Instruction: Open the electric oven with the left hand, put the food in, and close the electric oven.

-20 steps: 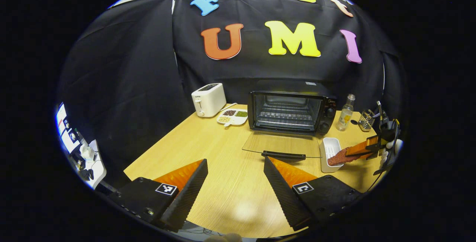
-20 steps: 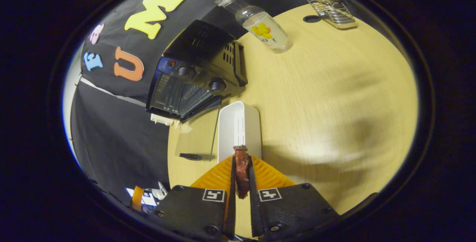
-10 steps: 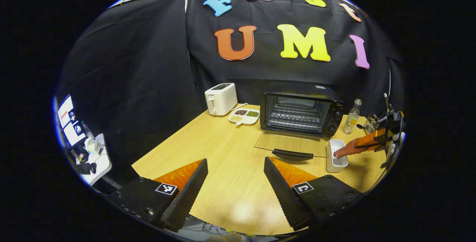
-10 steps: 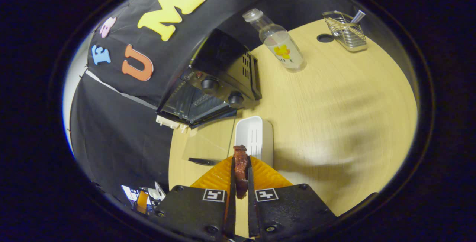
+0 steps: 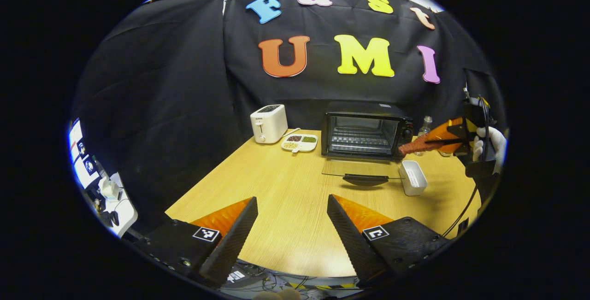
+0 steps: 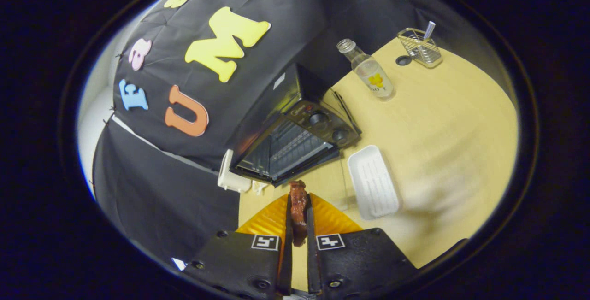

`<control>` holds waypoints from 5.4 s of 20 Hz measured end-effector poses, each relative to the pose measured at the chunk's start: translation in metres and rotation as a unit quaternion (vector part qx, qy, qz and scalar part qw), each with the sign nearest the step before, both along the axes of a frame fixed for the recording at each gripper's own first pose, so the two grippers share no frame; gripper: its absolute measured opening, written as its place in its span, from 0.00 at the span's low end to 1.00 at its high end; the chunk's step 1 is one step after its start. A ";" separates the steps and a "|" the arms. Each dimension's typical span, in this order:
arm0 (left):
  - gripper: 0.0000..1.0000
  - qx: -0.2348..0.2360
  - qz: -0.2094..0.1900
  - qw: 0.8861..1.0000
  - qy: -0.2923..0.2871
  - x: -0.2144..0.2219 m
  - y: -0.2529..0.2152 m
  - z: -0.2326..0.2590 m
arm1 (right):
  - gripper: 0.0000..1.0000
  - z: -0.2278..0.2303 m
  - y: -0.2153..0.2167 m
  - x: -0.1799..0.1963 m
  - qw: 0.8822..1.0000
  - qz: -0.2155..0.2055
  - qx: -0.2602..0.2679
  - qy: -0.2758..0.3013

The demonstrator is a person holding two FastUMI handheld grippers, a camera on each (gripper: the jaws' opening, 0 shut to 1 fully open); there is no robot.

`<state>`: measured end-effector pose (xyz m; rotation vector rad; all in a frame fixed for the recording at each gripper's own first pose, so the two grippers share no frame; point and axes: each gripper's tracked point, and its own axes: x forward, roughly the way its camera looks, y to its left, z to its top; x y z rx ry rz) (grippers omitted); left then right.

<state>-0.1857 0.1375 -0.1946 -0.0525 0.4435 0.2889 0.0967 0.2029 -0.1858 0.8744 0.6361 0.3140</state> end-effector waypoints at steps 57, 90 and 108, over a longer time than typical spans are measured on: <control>0.96 0.027 -0.076 0.993 -0.090 0.002 -0.014 0.079 | 0.99 0.064 -0.015 -0.011 0.962 -0.072 -0.186 -0.184; 0.97 -0.002 -0.148 0.986 0.081 0.221 -0.158 -0.171 | 1.00 0.047 -0.240 -0.154 0.910 -0.089 -0.394 -0.096; 0.97 -0.005 -0.165 0.986 0.012 0.264 -0.145 -0.084 | 1.00 0.067 -0.220 -0.136 0.915 -0.126 -0.368 -0.105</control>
